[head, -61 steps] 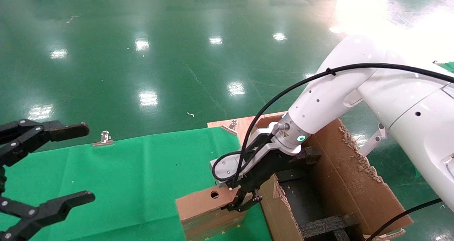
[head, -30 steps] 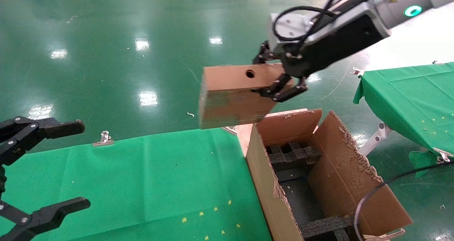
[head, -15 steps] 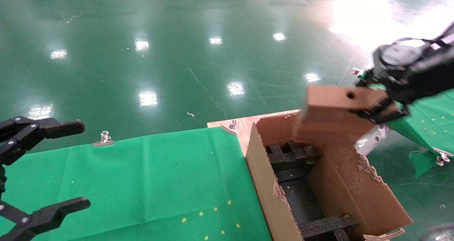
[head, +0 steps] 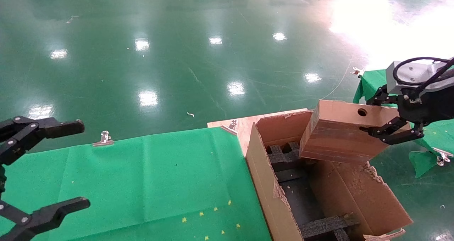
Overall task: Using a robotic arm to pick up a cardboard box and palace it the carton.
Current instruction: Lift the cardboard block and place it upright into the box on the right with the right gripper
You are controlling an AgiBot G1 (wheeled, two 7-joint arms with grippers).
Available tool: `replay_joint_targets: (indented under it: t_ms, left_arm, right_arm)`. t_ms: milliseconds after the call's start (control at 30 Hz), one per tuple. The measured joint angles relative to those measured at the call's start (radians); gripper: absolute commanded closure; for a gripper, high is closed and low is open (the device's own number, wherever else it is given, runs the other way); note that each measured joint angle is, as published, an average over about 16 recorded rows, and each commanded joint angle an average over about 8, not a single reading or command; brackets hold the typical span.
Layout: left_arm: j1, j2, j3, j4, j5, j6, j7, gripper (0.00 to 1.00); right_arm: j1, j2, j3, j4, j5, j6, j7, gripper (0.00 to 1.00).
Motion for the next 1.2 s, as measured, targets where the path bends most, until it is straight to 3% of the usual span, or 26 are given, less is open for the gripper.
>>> replay_joint_targets:
  t_ms: [167, 333, 667, 867, 1033, 1200]
  left_arm:
    - [0.0, 0.0, 0.0, 0.0, 0.0, 0.0, 0.0, 0.0]
    - [0.0, 0.0, 0.0, 0.0, 0.0, 0.0, 0.0, 0.0]
    - [0.0, 0.0, 0.0, 0.0, 0.0, 0.0, 0.0, 0.0]
    - [0.0, 0.0, 0.0, 0.0, 0.0, 0.0, 0.0, 0.0]
    - [0.0, 0.0, 0.0, 0.0, -0.001, 0.0, 0.0, 0.0]
    - [0.0, 0.0, 0.0, 0.0, -0.001, 0.0, 0.0, 0.0]
  right_arm:
    - [-0.022, 0.001, -0.002, 0.003, 0.019, 0.03, 0.076, 1.0]
    - [-0.054, 0.016, -0.011, 0.047, 0.03, 0.083, 0.235, 1.0]
    - [-0.1, 0.114, -0.053, 0.278, -0.028, 0.231, 0.744, 1.0]
    - [-0.107, 0.184, -0.074, 0.412, -0.089, 0.295, 0.999, 1.0]
    - [-0.112, 0.22, -0.083, 0.47, -0.112, 0.324, 1.119, 1.0]
    - [-0.114, 0.23, -0.087, 0.485, -0.122, 0.334, 1.148, 1.0]
